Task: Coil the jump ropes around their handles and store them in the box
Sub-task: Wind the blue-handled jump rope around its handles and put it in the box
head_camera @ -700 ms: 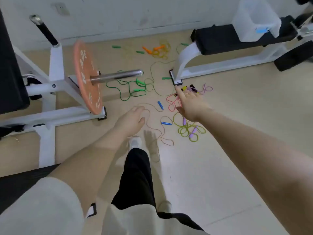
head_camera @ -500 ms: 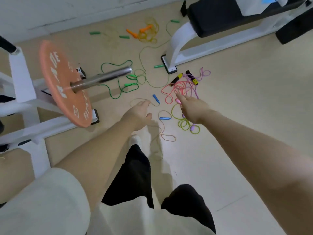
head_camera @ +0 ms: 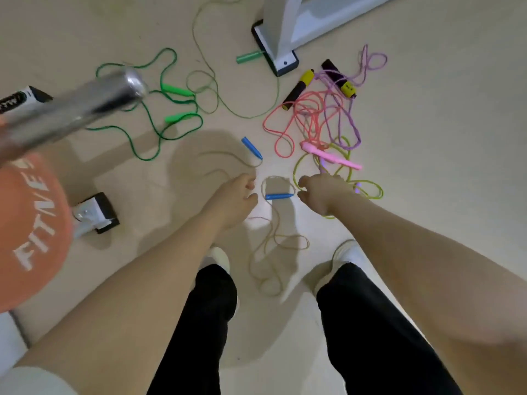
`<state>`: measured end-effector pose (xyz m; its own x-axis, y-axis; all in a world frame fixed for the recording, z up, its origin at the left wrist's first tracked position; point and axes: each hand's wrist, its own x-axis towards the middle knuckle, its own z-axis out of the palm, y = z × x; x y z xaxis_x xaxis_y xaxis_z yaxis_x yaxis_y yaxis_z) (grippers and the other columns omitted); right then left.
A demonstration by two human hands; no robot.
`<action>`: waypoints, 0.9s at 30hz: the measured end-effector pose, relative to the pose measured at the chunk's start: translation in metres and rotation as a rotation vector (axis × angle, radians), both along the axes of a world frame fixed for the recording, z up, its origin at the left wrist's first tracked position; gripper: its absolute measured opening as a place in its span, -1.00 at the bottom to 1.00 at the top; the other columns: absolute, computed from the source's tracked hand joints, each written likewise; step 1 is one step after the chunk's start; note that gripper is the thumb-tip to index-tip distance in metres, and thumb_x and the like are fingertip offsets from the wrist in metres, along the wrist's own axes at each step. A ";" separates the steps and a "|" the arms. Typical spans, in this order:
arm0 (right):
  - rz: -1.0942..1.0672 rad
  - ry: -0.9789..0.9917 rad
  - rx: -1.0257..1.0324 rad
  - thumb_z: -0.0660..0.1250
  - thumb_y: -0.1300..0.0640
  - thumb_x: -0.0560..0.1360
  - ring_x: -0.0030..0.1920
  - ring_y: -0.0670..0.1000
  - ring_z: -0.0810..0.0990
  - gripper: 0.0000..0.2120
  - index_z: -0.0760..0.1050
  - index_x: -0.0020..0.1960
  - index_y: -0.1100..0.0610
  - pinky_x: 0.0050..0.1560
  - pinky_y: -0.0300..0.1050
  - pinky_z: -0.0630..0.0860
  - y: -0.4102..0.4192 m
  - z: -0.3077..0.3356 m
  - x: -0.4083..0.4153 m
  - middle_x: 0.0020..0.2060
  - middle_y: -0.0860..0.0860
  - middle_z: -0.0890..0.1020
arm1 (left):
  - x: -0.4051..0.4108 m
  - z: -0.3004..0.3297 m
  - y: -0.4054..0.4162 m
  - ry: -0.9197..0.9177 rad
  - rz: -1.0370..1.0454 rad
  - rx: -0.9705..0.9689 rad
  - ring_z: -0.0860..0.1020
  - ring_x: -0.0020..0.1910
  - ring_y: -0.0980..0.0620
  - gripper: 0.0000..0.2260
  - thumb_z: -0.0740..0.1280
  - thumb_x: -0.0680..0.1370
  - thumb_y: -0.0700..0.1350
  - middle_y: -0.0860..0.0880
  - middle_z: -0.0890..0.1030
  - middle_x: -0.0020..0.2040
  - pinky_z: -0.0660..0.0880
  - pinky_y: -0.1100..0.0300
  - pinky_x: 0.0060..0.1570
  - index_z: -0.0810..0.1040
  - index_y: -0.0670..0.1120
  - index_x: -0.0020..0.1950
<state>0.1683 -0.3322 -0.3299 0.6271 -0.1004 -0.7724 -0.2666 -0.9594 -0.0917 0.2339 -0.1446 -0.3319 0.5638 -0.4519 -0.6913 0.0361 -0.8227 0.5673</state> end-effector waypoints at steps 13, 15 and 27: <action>0.328 -0.235 -0.010 0.11 0.16 0.55 0.22 0.14 0.35 -0.73 0.33 0.23 0.19 0.16 -0.07 0.26 -0.006 -0.355 -0.012 0.22 0.12 0.39 | 0.008 -0.320 -0.032 -0.103 0.044 0.093 0.51 0.14 -0.12 -0.67 0.20 0.56 -0.24 -0.14 0.54 0.22 0.40 0.13 0.20 0.41 -0.21 0.33; 0.370 -0.255 -0.002 0.11 0.16 0.54 0.16 0.14 0.38 -0.76 0.38 0.18 0.19 0.10 -0.08 0.25 -0.008 -0.362 -0.006 0.14 0.11 0.45 | 0.016 -0.325 -0.037 -0.097 0.043 0.067 0.52 0.13 -0.08 -0.70 0.20 0.58 -0.23 -0.12 0.55 0.20 0.38 0.17 0.16 0.43 -0.19 0.31; 0.067 -0.181 0.460 0.19 0.30 0.48 -0.08 0.05 0.49 -0.72 0.43 0.17 0.34 -0.20 -0.18 0.29 -0.003 0.032 0.061 0.02 0.23 0.57 | 0.016 0.046 -0.079 -0.184 -0.057 -0.069 0.30 0.37 -0.10 -0.37 0.21 0.45 -0.36 -0.10 0.32 0.41 0.24 0.23 0.21 0.19 -0.03 0.49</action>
